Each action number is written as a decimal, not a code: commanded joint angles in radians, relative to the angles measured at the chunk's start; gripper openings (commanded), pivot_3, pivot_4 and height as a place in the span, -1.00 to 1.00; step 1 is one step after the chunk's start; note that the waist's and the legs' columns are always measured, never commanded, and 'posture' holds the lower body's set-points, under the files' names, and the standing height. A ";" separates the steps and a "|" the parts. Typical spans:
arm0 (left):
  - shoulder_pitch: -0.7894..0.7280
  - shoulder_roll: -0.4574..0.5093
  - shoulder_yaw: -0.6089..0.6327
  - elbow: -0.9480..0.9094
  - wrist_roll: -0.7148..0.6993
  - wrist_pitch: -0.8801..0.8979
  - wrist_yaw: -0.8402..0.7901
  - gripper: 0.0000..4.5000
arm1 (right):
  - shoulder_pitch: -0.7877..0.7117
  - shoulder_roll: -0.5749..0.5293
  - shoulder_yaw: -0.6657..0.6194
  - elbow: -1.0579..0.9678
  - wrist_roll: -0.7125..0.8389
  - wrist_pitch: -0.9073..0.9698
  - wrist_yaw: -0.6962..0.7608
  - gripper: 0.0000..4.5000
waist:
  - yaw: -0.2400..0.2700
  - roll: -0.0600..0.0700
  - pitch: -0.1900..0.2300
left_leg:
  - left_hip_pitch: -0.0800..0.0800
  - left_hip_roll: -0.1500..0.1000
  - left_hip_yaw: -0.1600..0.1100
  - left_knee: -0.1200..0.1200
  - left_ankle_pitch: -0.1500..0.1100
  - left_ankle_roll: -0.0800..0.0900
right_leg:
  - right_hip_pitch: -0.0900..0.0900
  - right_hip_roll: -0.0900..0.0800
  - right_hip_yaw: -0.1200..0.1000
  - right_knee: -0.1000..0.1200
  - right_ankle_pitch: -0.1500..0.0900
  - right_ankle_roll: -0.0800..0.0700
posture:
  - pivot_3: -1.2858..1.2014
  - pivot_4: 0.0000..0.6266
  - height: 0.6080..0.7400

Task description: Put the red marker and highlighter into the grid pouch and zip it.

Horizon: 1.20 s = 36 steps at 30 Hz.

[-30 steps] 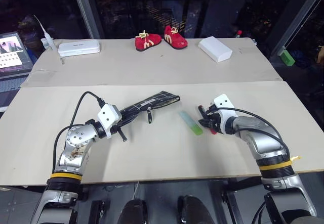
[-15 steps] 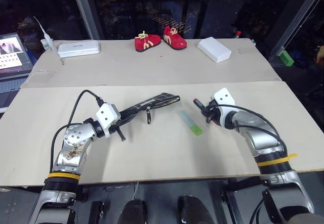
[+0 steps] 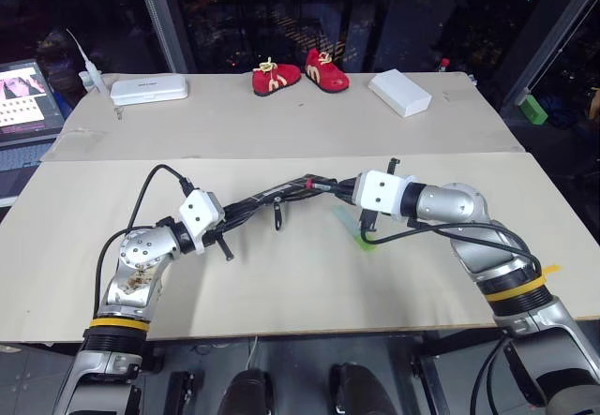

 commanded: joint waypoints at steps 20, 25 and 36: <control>0.000 -0.010 -0.017 -0.045 -0.023 -0.003 -0.064 -1.00 | -0.156 0.108 0.125 0.235 -0.250 -0.298 -0.060 -0.79 | -0.004 0.000 0.000 | 0.000 0.000 0.001 0.000 0.000 0.000 | 0.000 0.000 0.001 0.001 0.000 0.000 | 0.03 -0.52 1.00; 0.006 -0.015 -0.031 -0.054 -0.028 0.001 -0.092 -1.00 | -0.203 0.175 0.177 0.320 -0.321 -0.360 -0.120 -0.79 | -0.004 0.000 0.000 | 0.000 0.000 0.002 0.000 0.000 0.000 | -0.001 0.000 0.001 0.001 0.000 0.000 | 0.03 -0.52 1.00; 0.033 -0.023 -0.028 -0.067 -0.032 -0.003 -0.102 -1.00 | -0.192 0.234 0.155 0.340 -0.259 -0.367 -0.078 -0.56 | -0.003 0.000 0.000 | 0.000 0.001 0.002 0.000 0.000 0.000 | -0.001 0.000 0.001 0.001 0.000 0.000 | 0.03 -0.52 1.00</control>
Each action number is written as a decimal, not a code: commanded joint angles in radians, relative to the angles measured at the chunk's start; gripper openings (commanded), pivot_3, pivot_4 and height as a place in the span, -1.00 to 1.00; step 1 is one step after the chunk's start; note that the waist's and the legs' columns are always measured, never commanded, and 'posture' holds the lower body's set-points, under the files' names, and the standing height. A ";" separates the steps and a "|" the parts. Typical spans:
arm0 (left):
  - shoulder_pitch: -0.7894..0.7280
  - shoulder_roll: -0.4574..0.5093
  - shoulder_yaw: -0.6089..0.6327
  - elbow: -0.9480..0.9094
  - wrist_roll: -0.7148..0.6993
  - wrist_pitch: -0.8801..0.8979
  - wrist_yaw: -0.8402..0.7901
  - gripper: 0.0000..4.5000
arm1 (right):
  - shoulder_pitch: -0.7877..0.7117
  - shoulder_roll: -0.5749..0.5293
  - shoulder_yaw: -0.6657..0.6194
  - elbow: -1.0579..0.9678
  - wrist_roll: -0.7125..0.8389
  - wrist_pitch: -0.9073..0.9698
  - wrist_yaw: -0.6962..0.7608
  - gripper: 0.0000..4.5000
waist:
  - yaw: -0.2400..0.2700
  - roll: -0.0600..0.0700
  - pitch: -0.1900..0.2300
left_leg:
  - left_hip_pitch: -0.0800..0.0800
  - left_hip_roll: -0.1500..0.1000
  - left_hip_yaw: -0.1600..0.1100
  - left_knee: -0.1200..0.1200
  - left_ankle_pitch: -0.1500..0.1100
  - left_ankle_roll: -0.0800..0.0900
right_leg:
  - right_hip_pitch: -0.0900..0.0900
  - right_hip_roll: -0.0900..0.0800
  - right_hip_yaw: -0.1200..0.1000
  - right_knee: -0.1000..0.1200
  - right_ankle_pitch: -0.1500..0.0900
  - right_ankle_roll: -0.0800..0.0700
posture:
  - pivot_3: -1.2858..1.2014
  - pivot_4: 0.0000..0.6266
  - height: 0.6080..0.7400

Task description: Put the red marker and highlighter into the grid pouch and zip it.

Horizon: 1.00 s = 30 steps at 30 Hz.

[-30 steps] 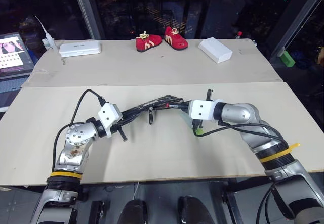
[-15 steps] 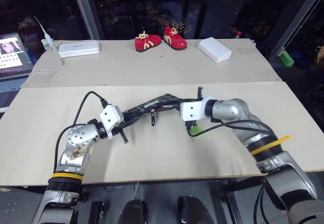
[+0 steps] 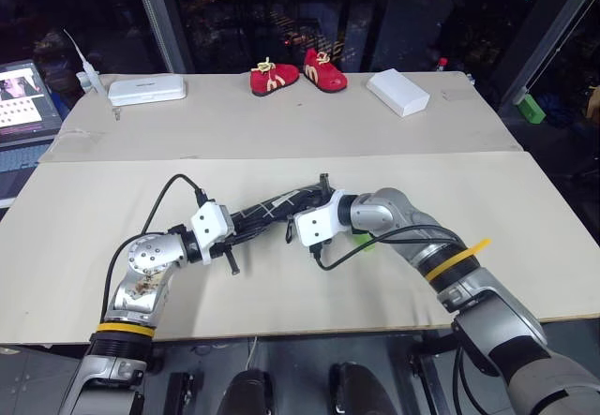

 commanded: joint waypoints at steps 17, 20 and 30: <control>0.015 0.000 0.015 -0.045 -0.035 -0.011 0.010 -1.00 | 0.165 -0.265 -0.425 -0.316 0.778 0.654 0.475 0.08 | 0.008 0.000 0.000 | 0.000 0.001 -0.003 0.000 -0.001 0.001 | 0.002 -0.001 0.000 -0.001 0.000 0.000 | 0.03 -0.52 1.00; 0.021 0.010 0.024 -0.049 -0.034 -0.011 0.015 -1.00 | 0.211 -0.260 -0.463 -0.337 0.766 0.731 0.374 0.08 | 0.002 0.000 0.000 | 0.002 0.000 -0.008 0.000 -0.001 0.001 | 0.002 -0.001 0.000 -0.001 0.000 -0.001 | 0.03 -0.52 1.00; 0.050 0.030 0.039 -0.054 -0.045 -0.021 0.024 -1.00 | 0.325 -0.161 -0.409 -0.476 0.681 1.131 0.055 0.08 | 0.004 0.000 0.000 | 0.000 0.000 -0.010 0.000 -0.001 0.001 | 0.001 -0.001 0.000 0.000 0.000 -0.001 | 0.03 -0.52 1.00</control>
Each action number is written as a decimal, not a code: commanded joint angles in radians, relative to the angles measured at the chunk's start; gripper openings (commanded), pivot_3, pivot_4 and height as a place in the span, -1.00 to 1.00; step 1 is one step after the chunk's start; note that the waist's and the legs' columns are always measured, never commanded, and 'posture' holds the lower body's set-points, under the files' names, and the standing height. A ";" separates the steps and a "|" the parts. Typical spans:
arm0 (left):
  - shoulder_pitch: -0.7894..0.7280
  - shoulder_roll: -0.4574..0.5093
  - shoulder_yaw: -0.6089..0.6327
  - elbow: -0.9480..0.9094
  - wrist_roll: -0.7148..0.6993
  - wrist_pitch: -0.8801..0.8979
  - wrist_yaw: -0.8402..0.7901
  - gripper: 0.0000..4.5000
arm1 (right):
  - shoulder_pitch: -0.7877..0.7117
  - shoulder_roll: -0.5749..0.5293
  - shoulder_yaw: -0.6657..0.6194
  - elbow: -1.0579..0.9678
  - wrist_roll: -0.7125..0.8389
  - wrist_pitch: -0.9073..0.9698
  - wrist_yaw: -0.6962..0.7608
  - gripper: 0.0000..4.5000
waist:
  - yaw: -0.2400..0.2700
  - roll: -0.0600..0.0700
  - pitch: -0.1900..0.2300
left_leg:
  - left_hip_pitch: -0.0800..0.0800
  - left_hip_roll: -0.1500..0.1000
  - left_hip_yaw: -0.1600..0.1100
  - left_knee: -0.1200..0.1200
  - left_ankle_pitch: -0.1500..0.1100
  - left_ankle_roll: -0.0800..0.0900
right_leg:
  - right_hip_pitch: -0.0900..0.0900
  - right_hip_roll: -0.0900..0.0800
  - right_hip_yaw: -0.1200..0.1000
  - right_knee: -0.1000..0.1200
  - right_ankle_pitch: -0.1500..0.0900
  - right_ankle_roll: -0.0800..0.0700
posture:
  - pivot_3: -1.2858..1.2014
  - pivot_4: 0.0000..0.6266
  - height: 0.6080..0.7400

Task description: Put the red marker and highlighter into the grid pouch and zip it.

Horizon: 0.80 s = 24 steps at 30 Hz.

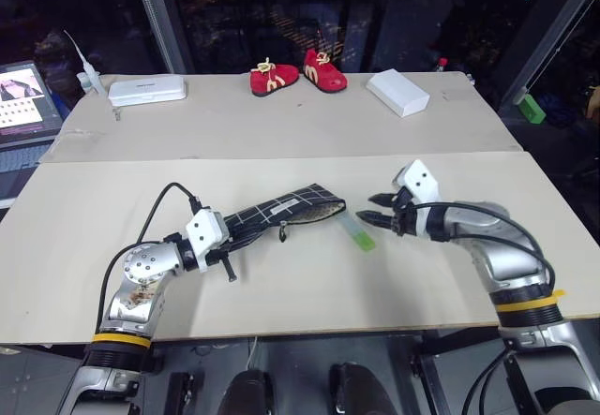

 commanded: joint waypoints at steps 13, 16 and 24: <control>0.000 0.006 0.031 -0.020 -0.016 -0.024 0.022 -1.00 | -0.017 0.069 0.078 -0.106 -0.031 0.262 -0.160 0.08 | -0.001 0.000 0.000 | 0.001 0.000 -0.001 0.000 0.000 0.000 | 0.001 0.001 -0.001 0.000 0.000 0.000 | 0.03 -0.52 1.00; 0.007 0.005 0.031 -0.026 -0.017 -0.022 0.028 -1.00 | -0.025 0.070 0.085 -0.120 -0.030 0.268 -0.163 0.31 | -0.001 0.000 0.000 | 0.000 0.000 -0.001 0.000 0.000 0.000 | 0.000 0.001 0.000 0.000 0.000 0.000 | 0.03 -0.52 1.00; 0.009 0.006 0.031 -0.032 -0.020 -0.017 0.040 -1.00 | -0.029 0.080 0.108 -0.077 -0.046 0.263 -0.193 0.85 | -0.001 0.000 0.000 | 0.000 0.000 -0.002 0.000 0.000 0.000 | 0.000 0.001 -0.001 -0.001 0.000 0.000 | 0.03 -0.52 1.00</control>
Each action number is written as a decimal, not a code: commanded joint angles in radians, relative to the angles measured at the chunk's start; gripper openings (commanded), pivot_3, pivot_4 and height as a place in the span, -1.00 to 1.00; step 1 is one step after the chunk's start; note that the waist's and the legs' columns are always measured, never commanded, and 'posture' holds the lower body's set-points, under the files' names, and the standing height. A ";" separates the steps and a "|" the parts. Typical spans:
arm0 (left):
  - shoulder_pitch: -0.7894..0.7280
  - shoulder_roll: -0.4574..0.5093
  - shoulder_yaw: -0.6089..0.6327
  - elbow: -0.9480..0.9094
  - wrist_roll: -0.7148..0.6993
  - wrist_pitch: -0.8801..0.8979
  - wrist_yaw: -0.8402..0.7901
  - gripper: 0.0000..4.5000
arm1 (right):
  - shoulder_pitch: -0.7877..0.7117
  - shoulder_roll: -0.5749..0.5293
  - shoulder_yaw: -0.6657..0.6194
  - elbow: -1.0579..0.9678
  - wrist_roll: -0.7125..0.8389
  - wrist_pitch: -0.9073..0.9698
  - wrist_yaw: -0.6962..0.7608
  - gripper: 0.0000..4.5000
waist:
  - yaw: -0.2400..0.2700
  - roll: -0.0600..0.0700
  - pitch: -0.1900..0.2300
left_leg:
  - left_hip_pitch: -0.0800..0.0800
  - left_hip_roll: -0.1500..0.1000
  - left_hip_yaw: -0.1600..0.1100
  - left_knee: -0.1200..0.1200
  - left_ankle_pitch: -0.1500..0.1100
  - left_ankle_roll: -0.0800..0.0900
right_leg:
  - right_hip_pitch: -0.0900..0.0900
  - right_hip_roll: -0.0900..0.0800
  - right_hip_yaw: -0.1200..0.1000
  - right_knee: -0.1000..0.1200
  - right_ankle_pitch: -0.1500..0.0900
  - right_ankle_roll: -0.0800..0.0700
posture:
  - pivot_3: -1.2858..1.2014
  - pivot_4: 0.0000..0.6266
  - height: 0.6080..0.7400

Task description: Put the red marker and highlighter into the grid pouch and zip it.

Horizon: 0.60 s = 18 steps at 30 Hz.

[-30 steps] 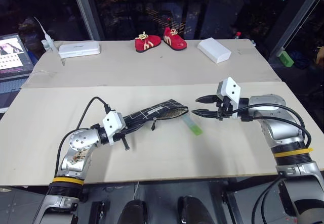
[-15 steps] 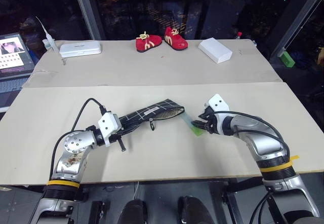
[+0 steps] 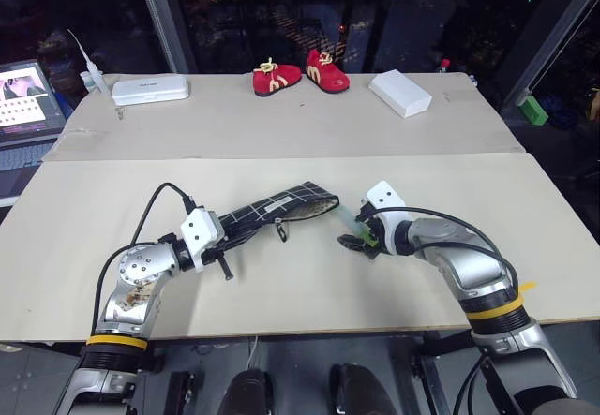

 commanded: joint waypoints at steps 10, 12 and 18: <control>-0.011 0.007 0.021 -0.043 -0.022 -0.002 0.015 -1.00 | 0.003 0.005 0.012 0.040 -0.040 -0.047 -0.020 -0.12 | 0.000 0.000 0.000 | 0.001 0.000 0.000 0.000 0.000 0.000 | 0.001 0.000 0.000 0.000 0.000 0.000 | 0.03 -0.52 1.00; -0.009 0.008 0.022 -0.049 -0.022 -0.001 0.017 -1.00 | 0.000 0.003 0.010 0.040 -0.039 -0.049 -0.019 -0.37 | 0.000 0.000 0.000 | 0.001 0.000 0.000 0.000 0.000 0.000 | 0.001 0.000 0.000 0.000 0.000 0.000 | 0.03 -0.52 1.00; -0.003 0.008 0.023 -0.065 -0.024 0.008 0.020 -1.00 | -0.050 -0.022 -0.029 0.069 -0.053 -0.143 -0.022 -0.53 | 0.000 0.000 0.000 | 0.001 0.000 0.000 0.000 0.000 0.000 | 0.001 0.000 0.000 0.000 0.000 0.000 | 0.03 -0.52 1.00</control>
